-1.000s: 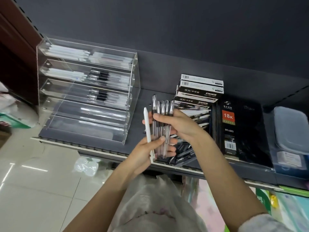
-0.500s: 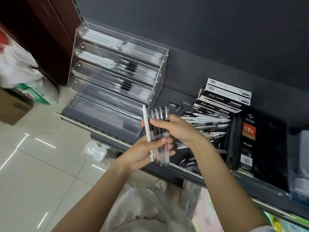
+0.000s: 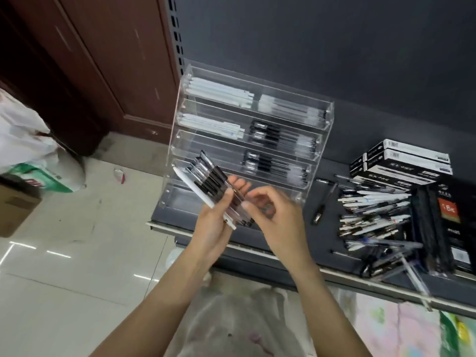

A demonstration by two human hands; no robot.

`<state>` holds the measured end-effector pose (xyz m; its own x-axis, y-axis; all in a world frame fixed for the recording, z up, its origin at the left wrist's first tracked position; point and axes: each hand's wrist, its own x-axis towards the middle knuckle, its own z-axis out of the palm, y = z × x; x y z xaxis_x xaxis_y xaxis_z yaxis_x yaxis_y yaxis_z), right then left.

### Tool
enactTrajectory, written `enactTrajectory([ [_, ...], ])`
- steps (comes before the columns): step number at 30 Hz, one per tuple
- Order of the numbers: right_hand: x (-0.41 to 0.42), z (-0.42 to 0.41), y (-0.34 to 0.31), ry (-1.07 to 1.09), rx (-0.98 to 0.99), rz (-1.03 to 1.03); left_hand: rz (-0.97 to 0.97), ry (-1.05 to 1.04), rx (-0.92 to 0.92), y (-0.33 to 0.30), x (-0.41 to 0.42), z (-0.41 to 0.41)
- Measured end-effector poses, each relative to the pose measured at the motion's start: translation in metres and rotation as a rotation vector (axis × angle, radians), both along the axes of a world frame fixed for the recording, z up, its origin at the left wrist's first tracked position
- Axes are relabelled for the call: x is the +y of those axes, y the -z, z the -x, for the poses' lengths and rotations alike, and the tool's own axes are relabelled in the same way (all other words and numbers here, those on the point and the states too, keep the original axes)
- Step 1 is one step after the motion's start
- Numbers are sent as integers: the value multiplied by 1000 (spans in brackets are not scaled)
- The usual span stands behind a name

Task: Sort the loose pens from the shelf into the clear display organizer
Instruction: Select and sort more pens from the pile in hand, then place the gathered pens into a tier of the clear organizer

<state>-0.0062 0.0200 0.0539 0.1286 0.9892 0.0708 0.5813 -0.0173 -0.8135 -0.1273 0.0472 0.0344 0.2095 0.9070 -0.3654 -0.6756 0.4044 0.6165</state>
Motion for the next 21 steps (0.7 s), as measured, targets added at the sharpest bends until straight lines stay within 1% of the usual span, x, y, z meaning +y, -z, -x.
enactTrajectory([
  [3, 10, 30, -5, 29, -72, -47, 23, 45, 19, -1, 5, 23],
  [6, 12, 45, -9, 63, -72, -60, 41, 129, 61, -1, 5, 38],
  [9, 11, 52, -11, 78, -43, -62, 14, 195, 87, -2, 8, 47],
  [12, 15, 54, -13, 66, -96, -50, -21, 224, 81, -4, 13, 50],
  [15, 22, 47, -12, 38, -254, -63, -14, 215, 91, -1, 20, 51],
  [17, 25, 33, -11, 71, -366, -92, -9, 185, 78, 5, 28, 55],
  [19, 25, 11, -9, 110, -547, -121, -9, 147, 18, 9, 36, 62],
  [21, 24, -9, -1, 95, -736, -103, 19, 100, -46, 14, 45, 71],
])
